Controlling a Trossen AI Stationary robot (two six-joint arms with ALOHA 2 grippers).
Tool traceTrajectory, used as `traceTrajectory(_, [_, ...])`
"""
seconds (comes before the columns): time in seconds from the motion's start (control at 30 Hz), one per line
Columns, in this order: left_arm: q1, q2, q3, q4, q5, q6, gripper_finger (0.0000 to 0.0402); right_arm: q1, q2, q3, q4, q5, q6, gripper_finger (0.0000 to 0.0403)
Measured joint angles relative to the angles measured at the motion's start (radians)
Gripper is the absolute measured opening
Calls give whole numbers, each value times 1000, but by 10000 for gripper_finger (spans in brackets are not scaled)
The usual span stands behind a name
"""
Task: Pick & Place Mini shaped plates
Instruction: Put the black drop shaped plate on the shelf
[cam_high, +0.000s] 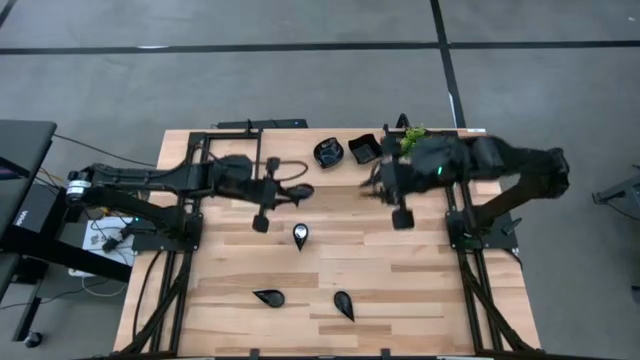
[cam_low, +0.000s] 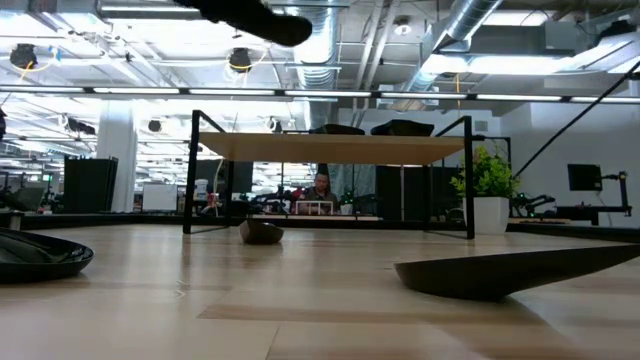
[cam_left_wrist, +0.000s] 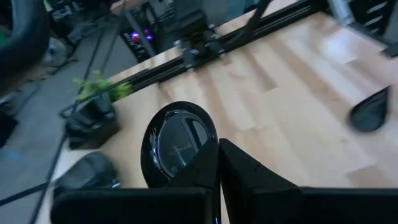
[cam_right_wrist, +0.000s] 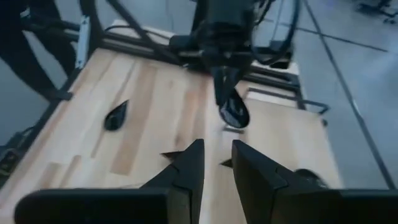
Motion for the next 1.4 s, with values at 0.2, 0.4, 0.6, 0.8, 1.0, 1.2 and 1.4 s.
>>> traceTrajectory(0.2, [141, 1, 0, 0, 43, 86, 12, -95, -3, 1, -1, -13, -84, 77])
traceTrajectory(0.4, [254, 16, 0, 0, 66, 103, 11, -168, 36, 1, 4, -124, -170, 77])
traceTrajectory(0.6, [291, 83, 0, 9, 65, 215, 13, -226, 70, 3, 17, -184, -179, 77])
traceTrajectory(0.8, [302, 161, 0, 24, 63, 337, 15, -259, 98, 0, -5, -184, -178, 77])
traceTrajectory(1.0, [340, 190, 0, 24, 63, 329, 17, -272, 117, 0, -28, -184, -178, 77])
traceTrajectory(1.2, [365, 197, -2, 26, 65, 333, 23, -271, 122, 1, -39, -184, -177, 77])
traceTrajectory(1.4, [390, 198, -32, 24, 71, 334, 36, -271, 122, 1, -39, -184, -176, 77])
